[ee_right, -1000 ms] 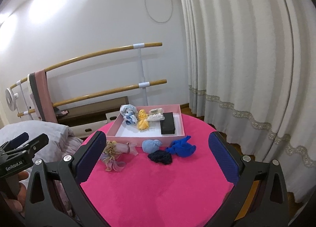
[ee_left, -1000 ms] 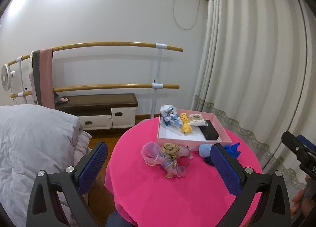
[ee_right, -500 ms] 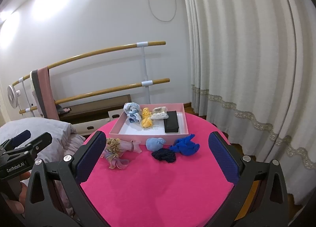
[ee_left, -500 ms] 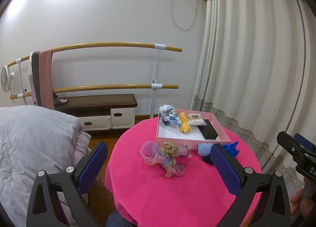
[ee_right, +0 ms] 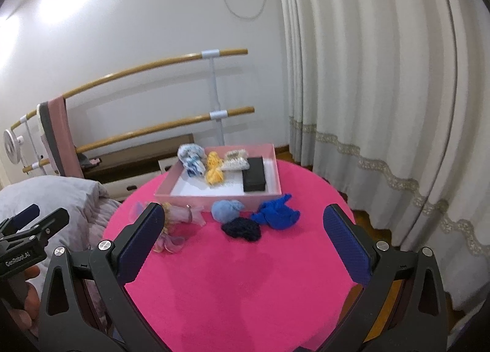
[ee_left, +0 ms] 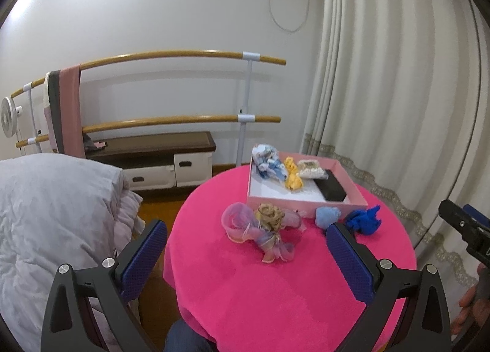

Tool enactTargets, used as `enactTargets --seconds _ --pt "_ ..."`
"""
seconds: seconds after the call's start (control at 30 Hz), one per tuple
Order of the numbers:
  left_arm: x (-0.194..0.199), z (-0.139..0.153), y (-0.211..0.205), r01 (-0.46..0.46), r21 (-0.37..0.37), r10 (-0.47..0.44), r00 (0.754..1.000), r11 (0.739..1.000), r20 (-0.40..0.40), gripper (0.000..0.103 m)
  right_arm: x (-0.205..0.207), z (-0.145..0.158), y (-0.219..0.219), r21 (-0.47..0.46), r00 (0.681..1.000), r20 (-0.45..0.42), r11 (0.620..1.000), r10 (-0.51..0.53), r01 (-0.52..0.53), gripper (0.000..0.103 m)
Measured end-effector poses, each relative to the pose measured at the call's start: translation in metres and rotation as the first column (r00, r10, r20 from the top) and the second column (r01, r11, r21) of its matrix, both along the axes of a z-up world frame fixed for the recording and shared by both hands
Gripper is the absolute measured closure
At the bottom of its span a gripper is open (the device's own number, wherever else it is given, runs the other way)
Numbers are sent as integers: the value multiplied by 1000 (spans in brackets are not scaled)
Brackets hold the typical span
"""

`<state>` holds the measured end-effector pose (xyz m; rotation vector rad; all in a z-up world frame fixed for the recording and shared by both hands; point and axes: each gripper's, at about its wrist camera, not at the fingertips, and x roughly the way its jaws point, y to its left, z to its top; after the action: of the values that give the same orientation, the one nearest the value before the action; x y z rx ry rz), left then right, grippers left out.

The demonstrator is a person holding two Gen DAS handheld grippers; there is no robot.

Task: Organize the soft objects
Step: 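Reach the left tool to the pink organza bundle while the right tool reaches the navy crocheted ball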

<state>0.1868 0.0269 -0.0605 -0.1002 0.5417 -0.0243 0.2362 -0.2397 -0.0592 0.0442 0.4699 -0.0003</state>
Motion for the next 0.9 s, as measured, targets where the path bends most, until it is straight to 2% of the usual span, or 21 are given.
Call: enactTargets --seconds 0.37,0.7,0.9 --pt "53 -34 -8 15 15 -13 992 1000 -124 0 45 -53 -12 31 985 -173 999 18 -13 0" --pt "127 -79 -19 21 3 -19 970 1000 -243 0 96 -102 -11 75 953 -298 996 59 -38 0" --pt "177 -116 -22 7 -13 -11 950 1000 -312 0 128 -134 -7 111 926 -367 992 91 -54 0"
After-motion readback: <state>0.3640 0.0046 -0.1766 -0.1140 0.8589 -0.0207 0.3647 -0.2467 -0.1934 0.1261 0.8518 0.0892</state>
